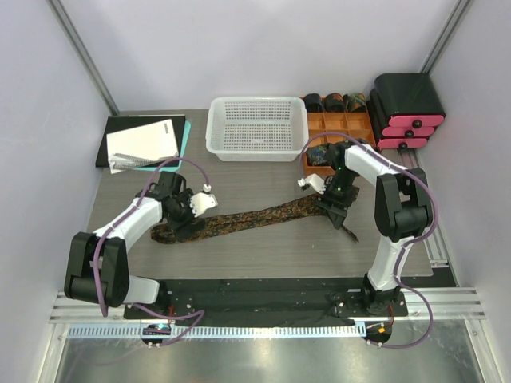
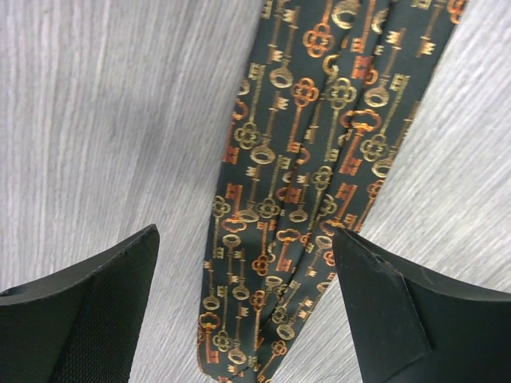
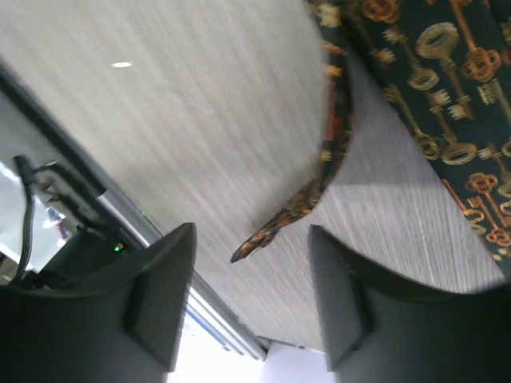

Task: Roll the ties
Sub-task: Flatten out the tie at the center of the board.

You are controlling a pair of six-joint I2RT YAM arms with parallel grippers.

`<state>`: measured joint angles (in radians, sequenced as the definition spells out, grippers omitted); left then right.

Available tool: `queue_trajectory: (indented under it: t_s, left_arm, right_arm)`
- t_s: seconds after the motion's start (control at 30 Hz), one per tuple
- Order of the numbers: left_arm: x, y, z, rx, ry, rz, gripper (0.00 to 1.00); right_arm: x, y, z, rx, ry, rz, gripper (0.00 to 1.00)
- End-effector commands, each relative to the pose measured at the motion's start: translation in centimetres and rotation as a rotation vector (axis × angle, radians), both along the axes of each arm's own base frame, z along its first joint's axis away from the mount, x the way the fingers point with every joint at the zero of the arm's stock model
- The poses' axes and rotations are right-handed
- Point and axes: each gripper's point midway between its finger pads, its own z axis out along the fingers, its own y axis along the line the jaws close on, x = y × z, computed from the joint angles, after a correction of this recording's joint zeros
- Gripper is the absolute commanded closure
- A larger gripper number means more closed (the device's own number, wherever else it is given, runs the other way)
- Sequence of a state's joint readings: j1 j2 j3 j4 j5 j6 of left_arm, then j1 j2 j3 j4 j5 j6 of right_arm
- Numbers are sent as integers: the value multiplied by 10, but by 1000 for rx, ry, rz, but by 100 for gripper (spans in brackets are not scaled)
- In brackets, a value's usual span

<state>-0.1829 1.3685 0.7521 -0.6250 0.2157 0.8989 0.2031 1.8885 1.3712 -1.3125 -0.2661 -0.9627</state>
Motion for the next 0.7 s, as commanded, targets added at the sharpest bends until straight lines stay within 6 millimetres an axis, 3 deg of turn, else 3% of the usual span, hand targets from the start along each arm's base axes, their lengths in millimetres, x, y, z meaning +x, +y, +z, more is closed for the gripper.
queue_trajectory:
  t_s: [0.0, 0.07, 0.13, 0.17, 0.27, 0.4, 0.47, 0.5, 0.57, 0.6, 0.67]
  left_arm:
    - [12, 0, 8, -6, -63, 33, 11]
    - [13, 2, 10, -1, -73, 39, 12]
    - [15, 2, 12, -1, -85, 50, 12]
    - [16, 2, 14, 0, -90, 52, 12]
    - [16, 3, 16, -1, -97, 67, 12]
    - [14, 6, 17, 4, -102, 91, 12]
    - [13, 6, 19, -1, -115, 102, 12]
    - [11, 6, 18, 0, -110, 103, 12]
    - [6, 7, 19, -1, -98, 115, 12]
    - [3, 8, 20, 0, -92, 116, 12]
    - [-3, 6, 23, -14, -80, 101, 10]
  right_arm:
    - [25, -10, -13, -94, -106, -31, 48]
    - [39, -7, -13, -108, -120, -24, 80]
    - [55, -5, -5, -116, -160, -11, 96]
    - [60, -7, -2, -123, -175, 1, 99]
    - [70, -8, 12, -126, -209, 28, 99]
    - [67, -2, 26, -86, -197, 36, 99]
    - [77, 1, 31, -78, -251, 34, 99]
    - [92, 3, 35, -70, -304, 46, 99]
    - [101, 4, 34, -68, -318, 78, 99]
    - [99, 2, 20, -80, -262, 97, 99]
    - [107, 4, 13, -77, -226, 145, 87]
